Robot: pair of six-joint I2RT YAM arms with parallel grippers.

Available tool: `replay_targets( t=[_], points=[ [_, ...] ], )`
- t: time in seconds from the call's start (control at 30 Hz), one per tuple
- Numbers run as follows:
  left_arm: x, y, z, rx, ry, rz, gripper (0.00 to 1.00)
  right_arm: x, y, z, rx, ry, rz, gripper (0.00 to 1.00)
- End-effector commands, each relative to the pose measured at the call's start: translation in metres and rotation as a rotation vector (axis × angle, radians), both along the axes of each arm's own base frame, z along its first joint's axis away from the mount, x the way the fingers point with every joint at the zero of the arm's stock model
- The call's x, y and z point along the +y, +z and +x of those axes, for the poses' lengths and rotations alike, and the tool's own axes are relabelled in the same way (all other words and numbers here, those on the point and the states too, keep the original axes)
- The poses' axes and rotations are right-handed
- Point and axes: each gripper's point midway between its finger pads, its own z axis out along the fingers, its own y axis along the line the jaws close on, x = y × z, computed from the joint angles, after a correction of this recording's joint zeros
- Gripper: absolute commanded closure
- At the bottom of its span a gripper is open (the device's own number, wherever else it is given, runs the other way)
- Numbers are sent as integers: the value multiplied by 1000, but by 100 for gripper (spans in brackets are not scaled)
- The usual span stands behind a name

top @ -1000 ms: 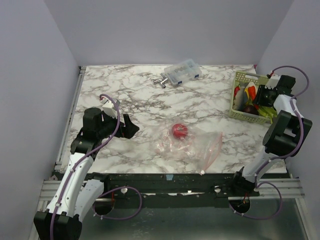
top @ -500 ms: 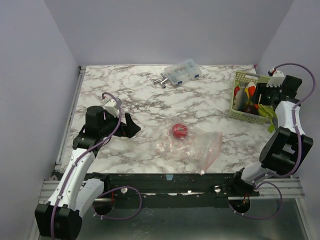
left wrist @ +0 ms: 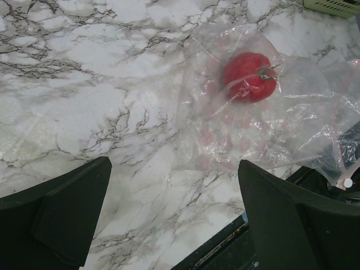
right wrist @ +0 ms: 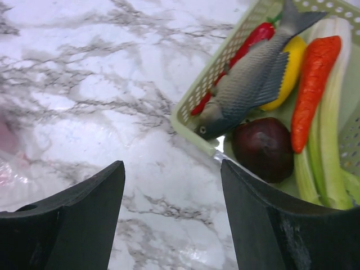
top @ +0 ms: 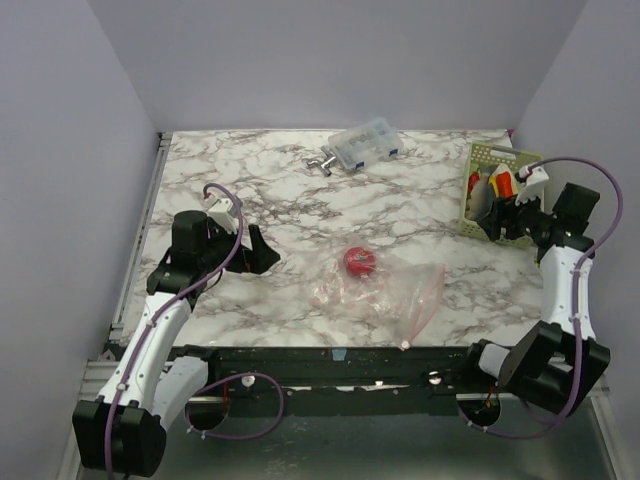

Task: Open the zip-top bag and remove the fake food
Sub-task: Pick up the fake vegetable from the zipper food storage bag.

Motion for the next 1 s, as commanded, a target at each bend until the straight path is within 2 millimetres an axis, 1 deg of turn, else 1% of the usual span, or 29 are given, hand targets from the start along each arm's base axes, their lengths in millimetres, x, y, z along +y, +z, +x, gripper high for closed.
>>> replay_targets(
  t=[0.0, 0.13, 0.2, 0.27, 0.3, 0.33, 0.37, 0.43, 0.5, 0.63, 0.73, 0.8, 0.97],
  points=[
    [-7, 0, -3, 6, -30, -54, 1, 42, -5, -31, -7, 186, 70, 28],
    [-16, 1, -8, 32, -57, -118, 1, 75, -2, -60, -37, 338, 129, 27],
    [-21, 0, -11, 58, -57, -172, 2, 88, -1, -75, -56, 417, 134, 23],
    [-27, -2, -14, 91, -60, -230, 2, 99, -3, -90, -71, 502, 117, 22],
    [-30, -4, -15, 112, -59, -259, 2, 104, -6, -98, -86, 555, 90, 23],
    [-32, -5, -16, 133, -53, -292, 1, 111, -12, -110, -80, 604, 88, 23],
    [-34, -7, -17, 158, -51, -313, 2, 115, -17, -118, -110, 671, 42, 23],
    [-37, -11, -17, 193, -45, -330, 2, 125, -29, -139, -124, 783, 3, 22],
    [-40, -14, -16, 209, -46, -320, 2, 132, -39, -156, -138, 874, -24, 20],
    [-46, -14, -11, 214, -44, -287, 1, 133, -54, -162, -124, 914, -37, 19],
    [-53, -15, -6, 212, -50, -249, 2, 135, -59, -164, -126, 937, -37, 20],
    [-59, -16, -2, 214, -56, -217, 3, 140, -62, -168, -124, 963, -29, 22],
    [-75, -18, 9, 213, -70, -157, 3, 156, -72, -184, -134, 1075, -43, 24]
  ],
)
